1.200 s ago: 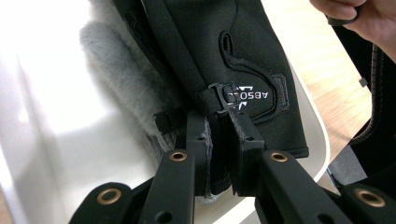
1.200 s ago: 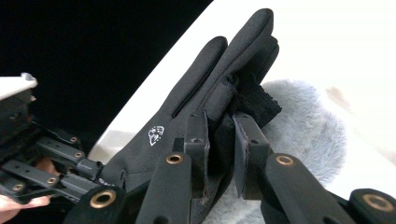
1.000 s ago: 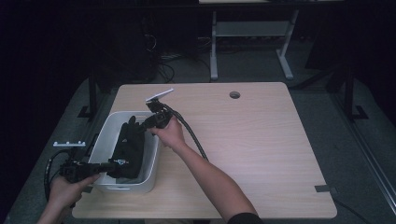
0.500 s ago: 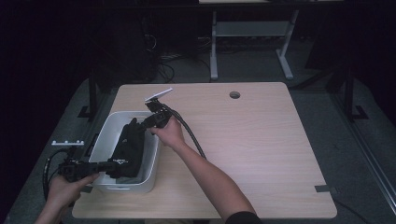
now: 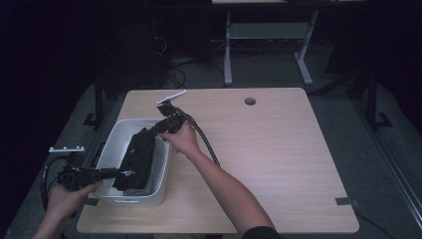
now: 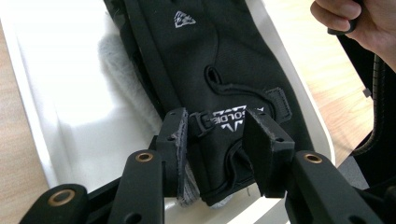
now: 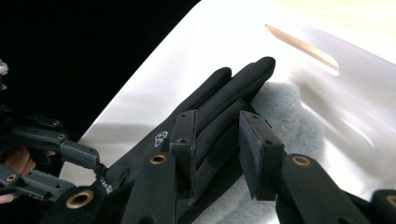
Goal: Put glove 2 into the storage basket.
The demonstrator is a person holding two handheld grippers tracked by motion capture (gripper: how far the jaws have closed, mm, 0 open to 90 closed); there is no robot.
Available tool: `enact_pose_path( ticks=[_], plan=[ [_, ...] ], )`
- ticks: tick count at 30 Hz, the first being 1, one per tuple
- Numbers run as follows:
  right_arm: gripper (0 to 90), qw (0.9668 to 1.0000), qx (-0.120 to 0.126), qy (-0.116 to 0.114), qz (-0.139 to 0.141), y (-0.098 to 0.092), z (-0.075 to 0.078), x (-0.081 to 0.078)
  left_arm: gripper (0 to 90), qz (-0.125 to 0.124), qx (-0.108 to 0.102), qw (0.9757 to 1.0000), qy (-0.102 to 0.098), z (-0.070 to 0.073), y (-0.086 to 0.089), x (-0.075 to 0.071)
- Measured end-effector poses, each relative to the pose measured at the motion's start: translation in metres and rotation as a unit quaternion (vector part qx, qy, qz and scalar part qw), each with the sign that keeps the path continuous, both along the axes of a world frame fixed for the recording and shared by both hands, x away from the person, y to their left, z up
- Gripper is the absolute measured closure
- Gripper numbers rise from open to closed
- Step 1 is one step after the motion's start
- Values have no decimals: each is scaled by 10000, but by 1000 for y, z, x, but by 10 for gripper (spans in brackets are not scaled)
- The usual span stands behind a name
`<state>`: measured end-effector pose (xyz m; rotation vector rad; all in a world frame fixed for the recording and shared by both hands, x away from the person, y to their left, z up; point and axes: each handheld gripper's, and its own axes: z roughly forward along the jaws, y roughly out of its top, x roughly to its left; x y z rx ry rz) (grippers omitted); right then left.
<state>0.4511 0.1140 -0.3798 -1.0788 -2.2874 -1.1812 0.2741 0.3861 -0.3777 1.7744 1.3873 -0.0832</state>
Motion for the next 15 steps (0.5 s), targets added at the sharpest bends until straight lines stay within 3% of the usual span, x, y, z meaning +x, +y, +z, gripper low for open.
enact_pose_path(
  ticks=[15],
  plan=[
    [634, 9995, 276, -135, -105, -30, 24, -1, 609, -79, -2, 9996, -276, 21, -10, 2]
  ],
)
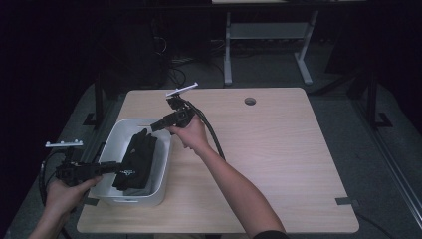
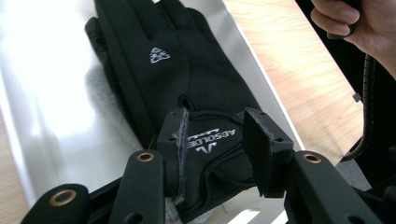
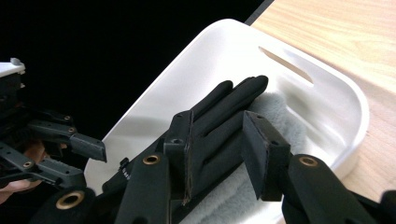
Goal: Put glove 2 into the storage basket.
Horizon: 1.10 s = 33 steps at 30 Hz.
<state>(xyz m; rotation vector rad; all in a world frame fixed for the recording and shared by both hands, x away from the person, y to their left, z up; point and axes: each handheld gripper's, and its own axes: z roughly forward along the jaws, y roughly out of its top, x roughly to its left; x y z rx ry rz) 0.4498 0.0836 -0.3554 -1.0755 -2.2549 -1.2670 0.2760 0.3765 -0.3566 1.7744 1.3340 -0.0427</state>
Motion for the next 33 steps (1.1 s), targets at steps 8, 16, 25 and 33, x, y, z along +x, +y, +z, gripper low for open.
enact_pose_path(
  ticks=[8, 16, 25, 33],
  plan=[
    [621, 9999, 125, -67, -69, -22, 10, -2, 594, -69, -15, 9999, -92, 8, -10, 4],
    [596, 9996, 239, -112, -116, -42, 17, -4, 587, -273, -12, 9995, -179, 17, -28, 10],
    [585, 9992, 314, -134, -191, -58, 23, -4, 584, -378, -40, 9990, -220, 21, -41, 15],
    [573, 9990, 343, -115, -254, -71, 26, -5, 578, -459, -72, 9986, -261, 24, -51, 17]
  ],
)
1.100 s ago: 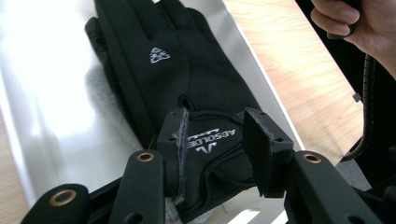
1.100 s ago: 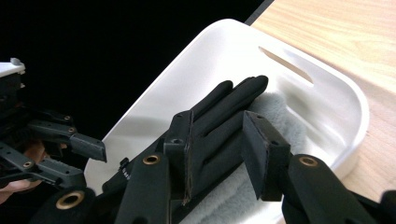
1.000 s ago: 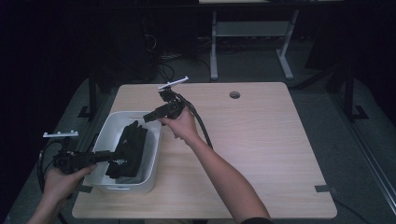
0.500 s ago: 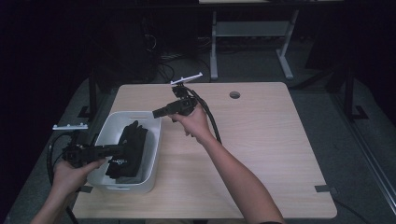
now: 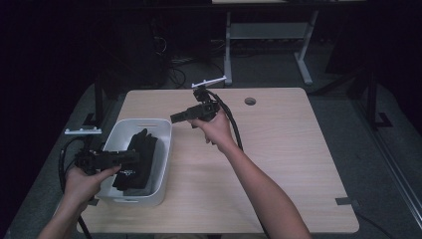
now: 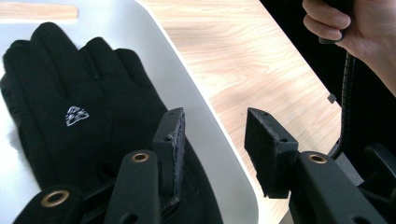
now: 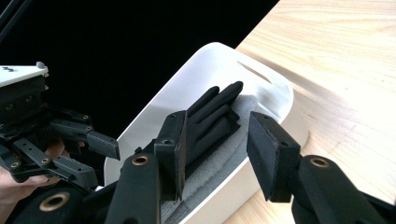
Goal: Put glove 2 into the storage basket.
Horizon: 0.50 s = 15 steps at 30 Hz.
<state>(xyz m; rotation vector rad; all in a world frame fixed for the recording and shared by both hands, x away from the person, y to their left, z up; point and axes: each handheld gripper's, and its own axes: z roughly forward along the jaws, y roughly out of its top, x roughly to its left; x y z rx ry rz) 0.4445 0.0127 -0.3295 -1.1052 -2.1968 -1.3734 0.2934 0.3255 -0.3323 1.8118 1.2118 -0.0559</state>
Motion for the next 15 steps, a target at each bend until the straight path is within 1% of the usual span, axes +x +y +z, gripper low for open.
enact_pose_path(
  ticks=[1, 9, 15],
  plan=[
    [572, 10000, 4, -33, -6, -2, 0, 0, 578, -10, 8, 10000, -3, 0, -1, 0],
    [567, 10000, 34, -12, -77, -15, 3, -2, 575, -109, 27, 9999, -7, 2, -11, 3],
    [566, 9999, 50, -39, -135, -25, 4, -4, 575, -159, 40, 9999, -18, 2, -17, 4]
  ],
)
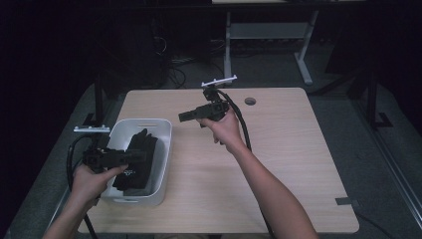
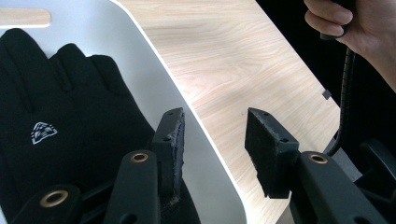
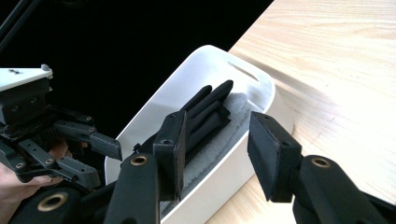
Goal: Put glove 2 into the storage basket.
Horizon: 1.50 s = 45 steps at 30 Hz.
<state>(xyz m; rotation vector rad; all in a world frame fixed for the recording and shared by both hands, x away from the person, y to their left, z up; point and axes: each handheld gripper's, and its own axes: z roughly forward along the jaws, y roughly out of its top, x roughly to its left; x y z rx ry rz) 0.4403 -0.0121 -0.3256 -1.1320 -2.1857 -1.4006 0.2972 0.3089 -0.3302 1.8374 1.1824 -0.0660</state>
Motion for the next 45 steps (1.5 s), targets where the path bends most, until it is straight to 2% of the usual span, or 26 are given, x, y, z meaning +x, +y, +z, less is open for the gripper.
enact_pose_path(
  ticks=[9, 19, 45],
  plan=[
    [563, 9999, 41, 30, -124, -17, 0, -4, 574, -138, 19, 9999, -12, 2, -13, 4],
    [561, 9997, 86, 52, -240, -36, -1, -7, 570, -416, -4, 9991, -70, 7, -38, 7],
    [546, 9972, 96, 95, -730, -108, -6, -21, 520, -891, 76, 9960, -75, 4, -100, 16]
  ],
)
